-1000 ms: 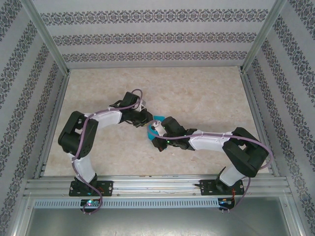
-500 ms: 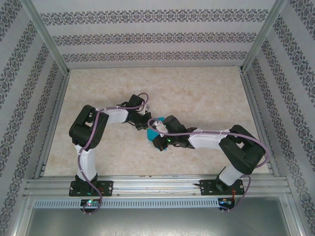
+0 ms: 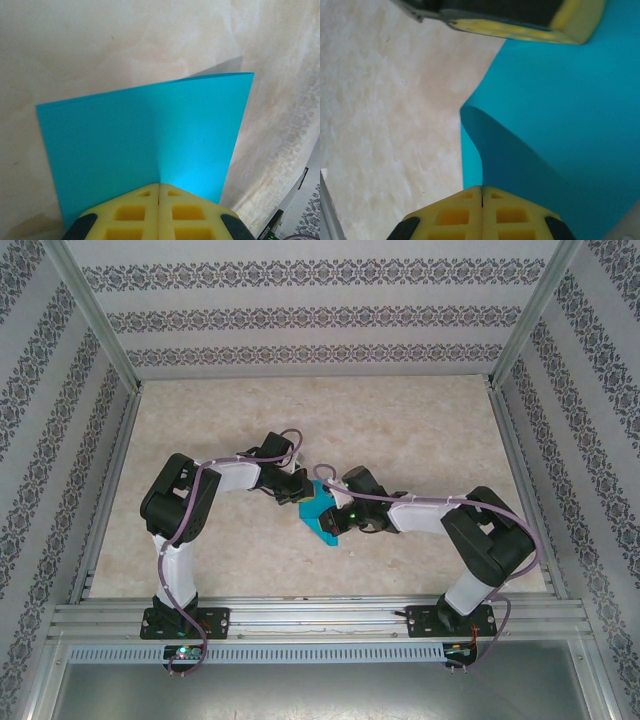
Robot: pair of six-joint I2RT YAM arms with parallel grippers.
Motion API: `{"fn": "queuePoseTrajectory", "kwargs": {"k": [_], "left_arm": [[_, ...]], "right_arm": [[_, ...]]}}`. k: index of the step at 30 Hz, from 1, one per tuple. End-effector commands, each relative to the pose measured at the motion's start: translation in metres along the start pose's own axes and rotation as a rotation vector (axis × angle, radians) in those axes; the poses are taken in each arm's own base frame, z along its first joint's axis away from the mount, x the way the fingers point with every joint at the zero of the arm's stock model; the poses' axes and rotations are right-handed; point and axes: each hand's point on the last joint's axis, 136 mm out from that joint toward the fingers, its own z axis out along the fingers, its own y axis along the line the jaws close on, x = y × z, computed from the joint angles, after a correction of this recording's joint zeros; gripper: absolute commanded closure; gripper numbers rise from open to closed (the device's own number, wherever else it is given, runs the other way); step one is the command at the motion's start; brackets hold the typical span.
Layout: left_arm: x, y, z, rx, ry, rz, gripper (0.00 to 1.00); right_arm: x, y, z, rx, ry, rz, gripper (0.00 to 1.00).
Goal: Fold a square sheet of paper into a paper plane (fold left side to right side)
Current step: Third fold the triangle at the center of the table.
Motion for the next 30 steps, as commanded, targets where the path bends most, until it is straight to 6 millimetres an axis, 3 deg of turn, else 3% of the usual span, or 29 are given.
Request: {"fn": "queuePoseTrajectory", "kwargs": {"k": [1, 10, 30], "left_arm": [[0.017, 0.038, 0.010, -0.128, 0.034, -0.044, 0.94], [0.017, 0.037, 0.010, -0.126, 0.035, -0.046, 0.94], [0.017, 0.036, 0.011, -0.126, 0.036, -0.045, 0.95]], "right_arm": [[-0.010, -0.004, -0.002, 0.007, -0.010, 0.021, 1.00], [-0.018, -0.017, -0.005, 0.055, -0.016, 0.029, 1.00], [-0.013, -0.030, 0.000, 0.102, 0.018, 0.045, 1.00]]}}
